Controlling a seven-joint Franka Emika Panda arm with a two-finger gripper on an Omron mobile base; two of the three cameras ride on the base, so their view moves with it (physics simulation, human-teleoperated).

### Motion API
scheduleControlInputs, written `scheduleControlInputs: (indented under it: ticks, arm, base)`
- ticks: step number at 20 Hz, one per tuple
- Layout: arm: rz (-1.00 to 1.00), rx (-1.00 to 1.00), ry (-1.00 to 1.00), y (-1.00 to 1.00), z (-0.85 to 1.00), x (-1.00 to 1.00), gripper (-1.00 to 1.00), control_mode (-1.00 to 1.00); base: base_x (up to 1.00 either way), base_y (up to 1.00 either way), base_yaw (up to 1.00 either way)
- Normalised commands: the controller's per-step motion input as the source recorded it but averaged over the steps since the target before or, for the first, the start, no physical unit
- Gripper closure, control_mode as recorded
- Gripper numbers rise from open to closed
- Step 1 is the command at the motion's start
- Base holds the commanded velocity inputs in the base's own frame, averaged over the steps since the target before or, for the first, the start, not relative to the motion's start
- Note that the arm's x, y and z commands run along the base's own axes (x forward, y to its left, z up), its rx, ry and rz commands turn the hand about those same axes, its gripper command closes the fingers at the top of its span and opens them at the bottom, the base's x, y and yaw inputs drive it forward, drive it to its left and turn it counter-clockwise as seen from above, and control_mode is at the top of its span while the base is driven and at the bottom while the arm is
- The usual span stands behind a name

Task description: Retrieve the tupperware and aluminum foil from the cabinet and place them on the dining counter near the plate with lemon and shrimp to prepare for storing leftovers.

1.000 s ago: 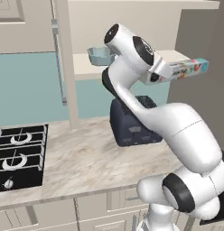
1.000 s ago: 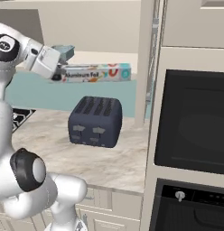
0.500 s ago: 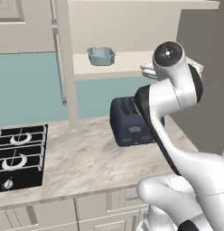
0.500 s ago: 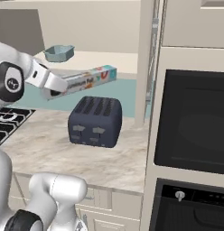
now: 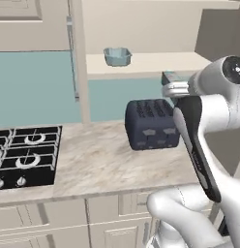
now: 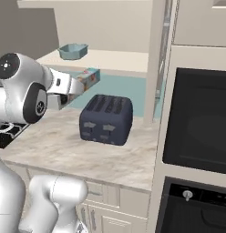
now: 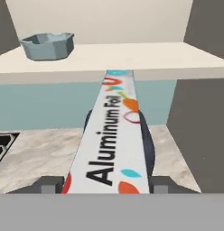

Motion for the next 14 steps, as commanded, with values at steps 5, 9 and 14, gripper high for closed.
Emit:
scheduleControlInputs:
  ticks: [5, 9, 14]
  arm:
    - [0.00, 0.00, 0.00, 0.00, 0.00, 0.00, 1.00, 1.00]
    - [0.00, 0.00, 0.00, 0.00, 0.00, 0.00, 1.00, 1.00]
    - [0.00, 0.00, 0.00, 0.00, 0.00, 0.00, 1.00, 1.00]
  base:
    - [-1.00, 0.38, 0.31]
    - [-1.00, 0.39, 0.48]
    - [-1.00, 0.35, 0.67]
